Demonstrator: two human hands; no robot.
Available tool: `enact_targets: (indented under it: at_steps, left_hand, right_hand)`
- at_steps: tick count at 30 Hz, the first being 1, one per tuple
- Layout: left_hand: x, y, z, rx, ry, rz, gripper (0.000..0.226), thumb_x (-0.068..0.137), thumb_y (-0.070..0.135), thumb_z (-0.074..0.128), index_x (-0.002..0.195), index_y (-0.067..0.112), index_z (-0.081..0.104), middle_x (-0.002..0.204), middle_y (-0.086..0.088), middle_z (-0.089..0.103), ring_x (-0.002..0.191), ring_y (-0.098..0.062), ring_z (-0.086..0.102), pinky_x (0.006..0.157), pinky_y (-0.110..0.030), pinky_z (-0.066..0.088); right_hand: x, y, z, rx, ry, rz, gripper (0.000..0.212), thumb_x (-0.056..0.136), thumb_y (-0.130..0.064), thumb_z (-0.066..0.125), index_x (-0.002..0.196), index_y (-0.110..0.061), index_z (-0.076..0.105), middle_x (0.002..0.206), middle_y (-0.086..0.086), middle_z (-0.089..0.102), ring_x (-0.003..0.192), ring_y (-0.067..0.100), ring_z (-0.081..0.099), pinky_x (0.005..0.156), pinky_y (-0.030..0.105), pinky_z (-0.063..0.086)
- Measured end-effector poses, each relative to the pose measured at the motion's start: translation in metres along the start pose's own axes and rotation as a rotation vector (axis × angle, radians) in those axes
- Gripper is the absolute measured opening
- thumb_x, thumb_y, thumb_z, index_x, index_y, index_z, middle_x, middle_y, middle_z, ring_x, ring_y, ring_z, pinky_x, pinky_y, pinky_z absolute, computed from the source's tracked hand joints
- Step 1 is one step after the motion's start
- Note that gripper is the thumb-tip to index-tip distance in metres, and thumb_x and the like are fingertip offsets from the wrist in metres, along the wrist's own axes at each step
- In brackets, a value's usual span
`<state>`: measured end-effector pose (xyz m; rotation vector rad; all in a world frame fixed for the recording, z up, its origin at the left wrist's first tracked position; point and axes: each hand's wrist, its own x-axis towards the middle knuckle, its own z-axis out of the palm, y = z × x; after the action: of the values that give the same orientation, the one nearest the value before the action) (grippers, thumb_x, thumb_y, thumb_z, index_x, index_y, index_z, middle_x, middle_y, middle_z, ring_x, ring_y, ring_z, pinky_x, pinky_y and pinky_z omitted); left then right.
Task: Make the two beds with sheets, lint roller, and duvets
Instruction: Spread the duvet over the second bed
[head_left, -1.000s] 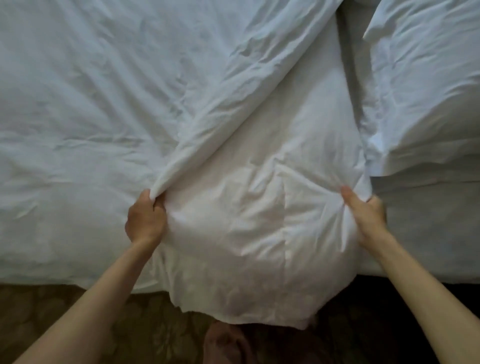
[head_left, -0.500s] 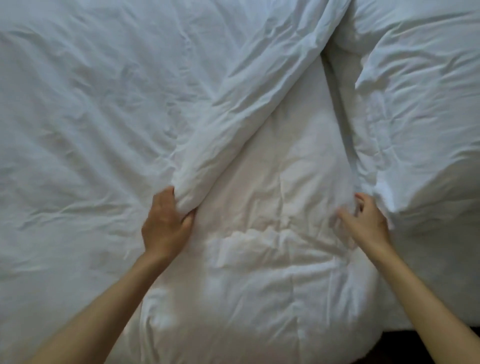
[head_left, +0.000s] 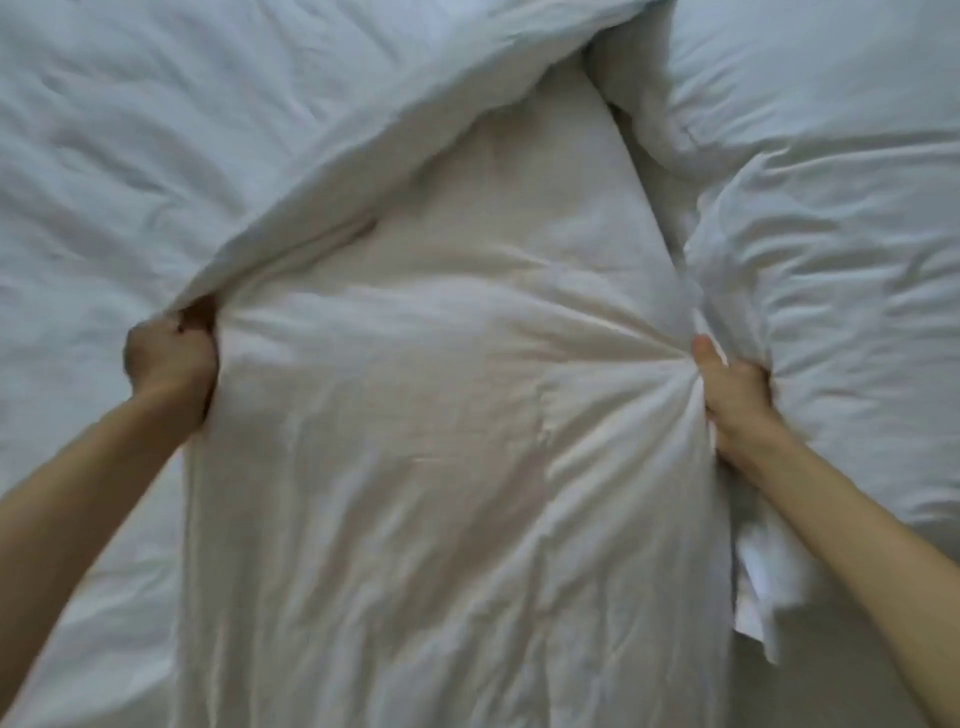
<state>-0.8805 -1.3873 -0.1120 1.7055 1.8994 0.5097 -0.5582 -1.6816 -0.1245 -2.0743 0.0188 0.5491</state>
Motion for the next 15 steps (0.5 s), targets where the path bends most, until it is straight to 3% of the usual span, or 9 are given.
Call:
enact_targets:
  at_steps: [2, 7, 10, 12, 15]
  left_hand:
    - [0.009, -0.01, 0.009, 0.099, -0.068, -0.121, 0.054, 0.097, 0.041, 0.047, 0.116, -0.008, 0.059, 0.119, -0.033, 0.057, 0.112, -0.045, 0.053, 0.092, -0.047, 0.041]
    - [0.003, -0.023, 0.044, 0.146, -0.145, -0.241, 0.059, 0.096, 0.045, 0.045, 0.117, -0.009, 0.057, 0.12, -0.032, 0.056, 0.111, -0.046, 0.052, 0.093, -0.045, 0.041]
    - [0.002, -0.04, 0.041, 0.16, -0.135, -0.175, 0.055, 0.096, 0.045, 0.044, 0.092, -0.006, 0.063, 0.09, -0.027, 0.061, 0.092, -0.041, 0.057, 0.076, -0.044, 0.04]
    - [-0.001, -0.044, 0.032, 0.136, -0.138, -0.172, 0.054, 0.095, 0.048, 0.043, 0.072, 0.0, 0.054, 0.066, -0.016, 0.051, 0.075, -0.033, 0.052, 0.062, -0.039, 0.033]
    - [-0.02, -0.049, 0.017, 0.078, -0.18, -0.194, 0.054, 0.095, 0.052, 0.041, 0.063, 0.008, 0.041, 0.061, -0.008, 0.042, 0.06, -0.026, 0.04, 0.054, -0.039, 0.027]
  right_hand:
    - [0.014, 0.021, 0.012, -0.222, 0.051, 0.005, 0.046, 0.096, -0.035, 0.049, 0.126, 0.0, 0.056, 0.132, 0.017, 0.055, 0.123, 0.027, 0.051, 0.097, 0.025, 0.037]
    - [0.033, 0.042, 0.033, -0.558, 0.073, 0.045, 0.053, 0.097, -0.046, 0.037, 0.117, -0.002, 0.058, 0.123, 0.026, 0.056, 0.113, 0.039, 0.054, 0.092, 0.04, 0.042]
    - [0.034, 0.045, 0.034, -0.6, 0.114, 0.037, 0.052, 0.098, -0.045, 0.036, 0.116, -0.002, 0.059, 0.122, 0.026, 0.057, 0.111, 0.039, 0.054, 0.09, 0.04, 0.041]
    - [0.028, 0.041, 0.037, -0.602, 0.152, 0.044, 0.051, 0.099, -0.043, 0.034, 0.115, -0.001, 0.057, 0.122, 0.027, 0.055, 0.111, 0.041, 0.053, 0.09, 0.04, 0.04]
    - [0.015, 0.037, 0.041, -0.55, 0.194, -0.018, 0.042, 0.099, -0.033, 0.037, 0.117, 0.001, 0.054, 0.124, 0.029, 0.054, 0.112, 0.041, 0.051, 0.09, 0.041, 0.039]
